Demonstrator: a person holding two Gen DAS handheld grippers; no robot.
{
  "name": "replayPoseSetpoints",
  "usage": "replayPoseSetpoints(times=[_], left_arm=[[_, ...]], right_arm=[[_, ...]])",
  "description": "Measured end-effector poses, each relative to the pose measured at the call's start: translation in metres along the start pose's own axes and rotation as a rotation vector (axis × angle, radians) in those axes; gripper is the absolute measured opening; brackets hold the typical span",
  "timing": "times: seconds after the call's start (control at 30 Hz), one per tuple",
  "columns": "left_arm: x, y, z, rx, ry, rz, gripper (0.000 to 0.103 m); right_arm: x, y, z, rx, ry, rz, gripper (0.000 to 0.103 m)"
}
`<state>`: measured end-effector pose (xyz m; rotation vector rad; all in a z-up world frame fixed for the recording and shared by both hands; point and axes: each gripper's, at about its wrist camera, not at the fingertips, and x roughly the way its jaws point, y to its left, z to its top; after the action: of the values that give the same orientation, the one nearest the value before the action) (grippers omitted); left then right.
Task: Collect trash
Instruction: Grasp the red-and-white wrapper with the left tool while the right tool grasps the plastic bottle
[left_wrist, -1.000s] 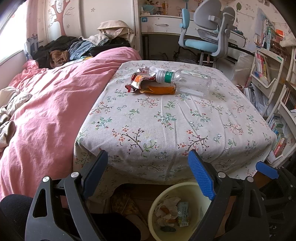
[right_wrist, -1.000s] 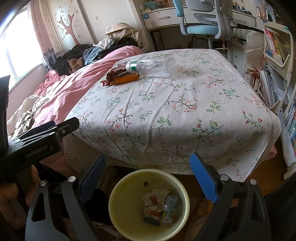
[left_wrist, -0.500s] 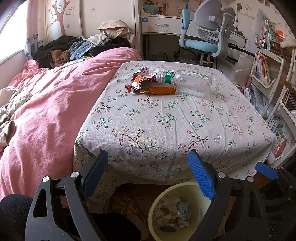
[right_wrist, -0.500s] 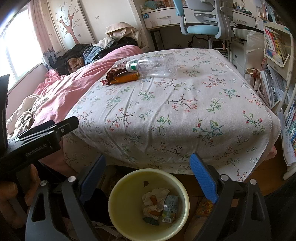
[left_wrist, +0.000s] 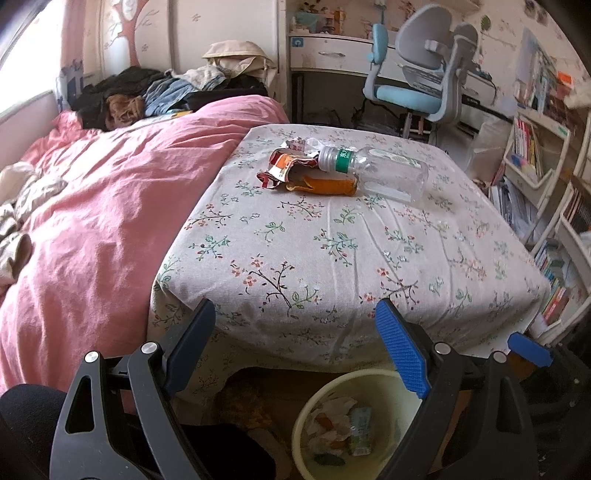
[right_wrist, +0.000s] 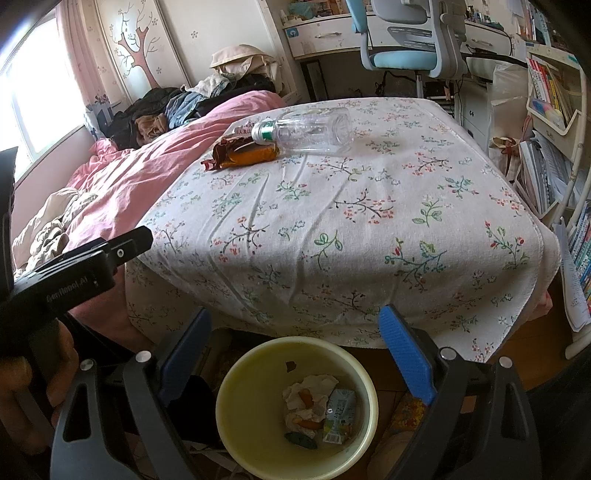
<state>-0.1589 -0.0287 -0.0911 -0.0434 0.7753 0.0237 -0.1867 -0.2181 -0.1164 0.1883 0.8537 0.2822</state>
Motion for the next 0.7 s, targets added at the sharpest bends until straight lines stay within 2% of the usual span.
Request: replayPoseSetpoints(times=[0.2, 0.37, 0.5, 0.7], left_arm=[[0.011, 0.019, 0.023, -0.093, 0.011, -0.006, 0.085], [0.024, 0.028, 0.054, -0.087, -0.003, 0.001, 0.085], [0.045, 0.037, 0.083, -0.104, 0.005, -0.002, 0.085], [0.098, 0.047, 0.128, -0.151, 0.066, -0.043, 0.085]], right_arm=[[-0.004, 0.0, 0.026, -0.018, -0.048, 0.018, 0.088], [-0.003, -0.002, 0.062, -0.074, -0.085, 0.012, 0.09], [0.008, -0.003, 0.097, -0.144, -0.09, 0.001, 0.091], [0.042, -0.001, 0.143, -0.273, -0.061, -0.002, 0.091]])
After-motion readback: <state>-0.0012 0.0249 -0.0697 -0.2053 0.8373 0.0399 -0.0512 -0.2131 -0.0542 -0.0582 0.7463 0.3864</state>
